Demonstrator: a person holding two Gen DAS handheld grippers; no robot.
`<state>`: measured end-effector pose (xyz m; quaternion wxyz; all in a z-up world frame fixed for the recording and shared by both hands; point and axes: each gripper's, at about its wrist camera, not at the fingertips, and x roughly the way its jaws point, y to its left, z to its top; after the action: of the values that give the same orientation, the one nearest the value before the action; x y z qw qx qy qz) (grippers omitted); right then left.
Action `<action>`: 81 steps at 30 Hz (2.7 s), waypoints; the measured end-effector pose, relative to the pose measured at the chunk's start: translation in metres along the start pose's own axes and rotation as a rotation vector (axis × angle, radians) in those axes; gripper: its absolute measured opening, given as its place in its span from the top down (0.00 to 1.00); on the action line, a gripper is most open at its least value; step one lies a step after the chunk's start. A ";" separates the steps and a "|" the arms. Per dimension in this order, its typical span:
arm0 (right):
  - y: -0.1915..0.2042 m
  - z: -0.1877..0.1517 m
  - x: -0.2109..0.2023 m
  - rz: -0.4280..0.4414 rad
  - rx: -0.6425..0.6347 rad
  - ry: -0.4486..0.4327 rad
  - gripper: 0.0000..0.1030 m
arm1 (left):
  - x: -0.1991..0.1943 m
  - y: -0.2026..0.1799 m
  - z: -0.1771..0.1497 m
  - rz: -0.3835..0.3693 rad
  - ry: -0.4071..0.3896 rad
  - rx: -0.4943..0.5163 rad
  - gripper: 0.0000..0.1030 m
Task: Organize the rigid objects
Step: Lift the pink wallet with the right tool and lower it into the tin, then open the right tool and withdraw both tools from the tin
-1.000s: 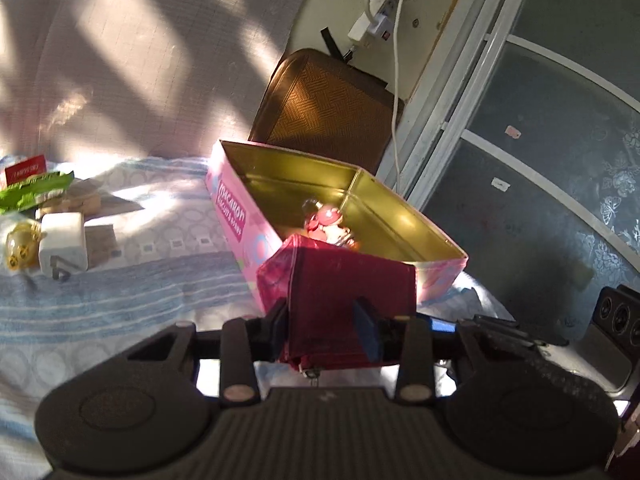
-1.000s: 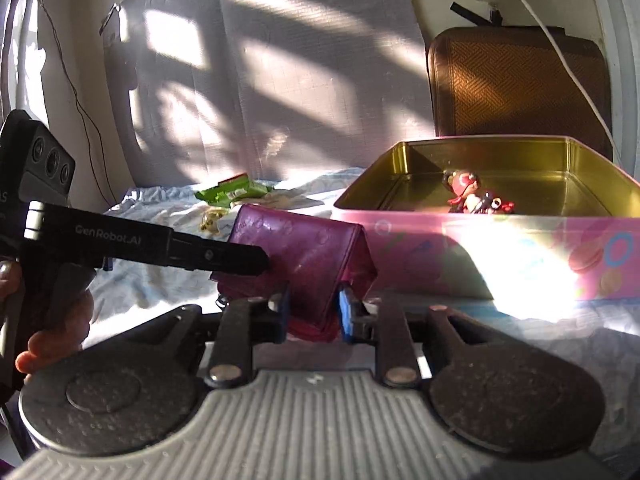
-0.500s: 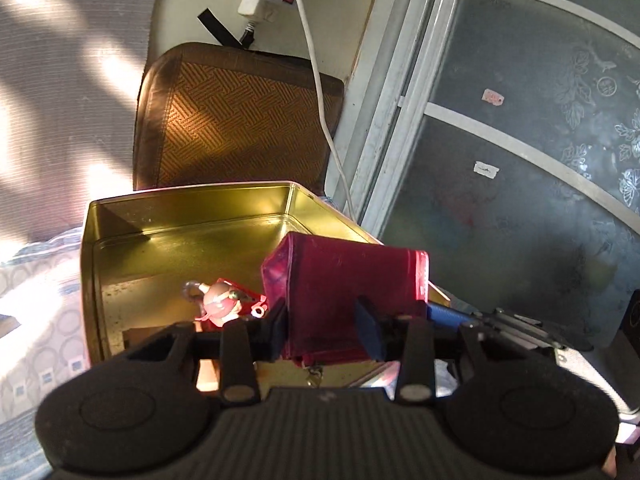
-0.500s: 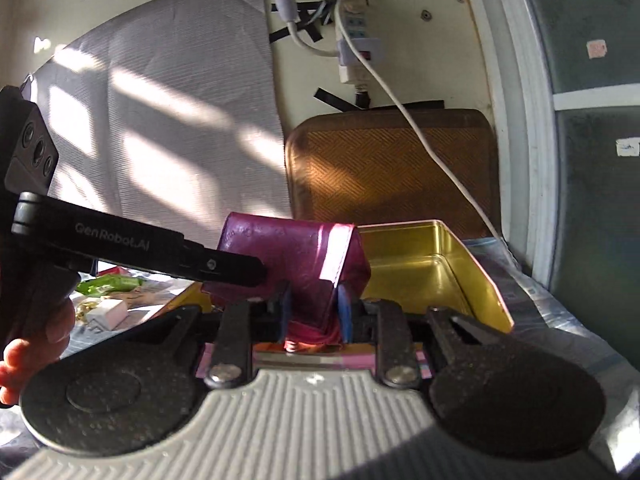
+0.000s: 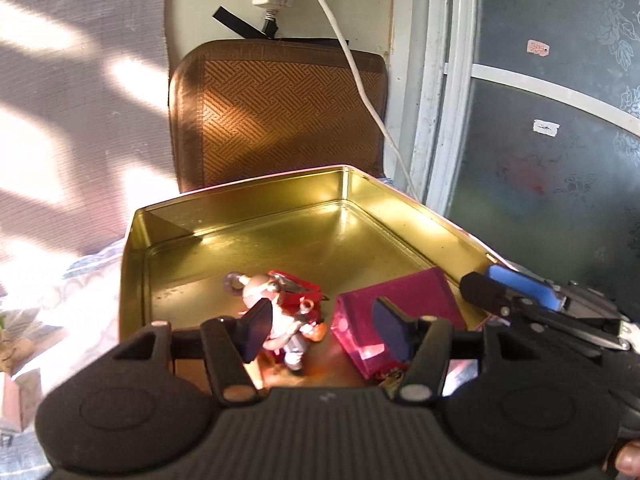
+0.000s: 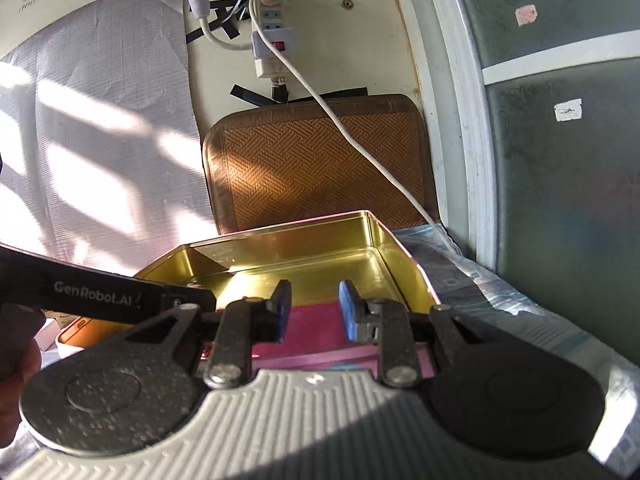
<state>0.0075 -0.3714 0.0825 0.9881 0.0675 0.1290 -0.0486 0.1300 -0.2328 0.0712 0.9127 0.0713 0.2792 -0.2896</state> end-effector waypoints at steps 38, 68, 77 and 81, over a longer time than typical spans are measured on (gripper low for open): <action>0.168 -0.027 -0.031 0.209 -0.104 0.114 0.66 | -0.124 0.176 -0.136 0.487 0.012 -0.187 0.37; 0.211 -0.072 -0.018 0.240 -0.187 0.232 0.57 | -0.139 0.203 -0.152 0.473 -0.057 -0.233 0.25; 0.211 -0.072 -0.019 0.244 -0.181 0.229 0.55 | -0.147 0.219 -0.156 0.456 -0.086 -0.351 0.09; 0.213 -0.072 -0.016 0.248 -0.191 0.248 0.55 | -0.153 0.225 -0.156 0.469 -0.112 -0.376 0.06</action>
<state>-0.0015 -0.1498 0.0430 0.9650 -0.0055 0.2443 0.0948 0.0816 0.0725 0.0179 0.9659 -0.0523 0.2530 -0.0175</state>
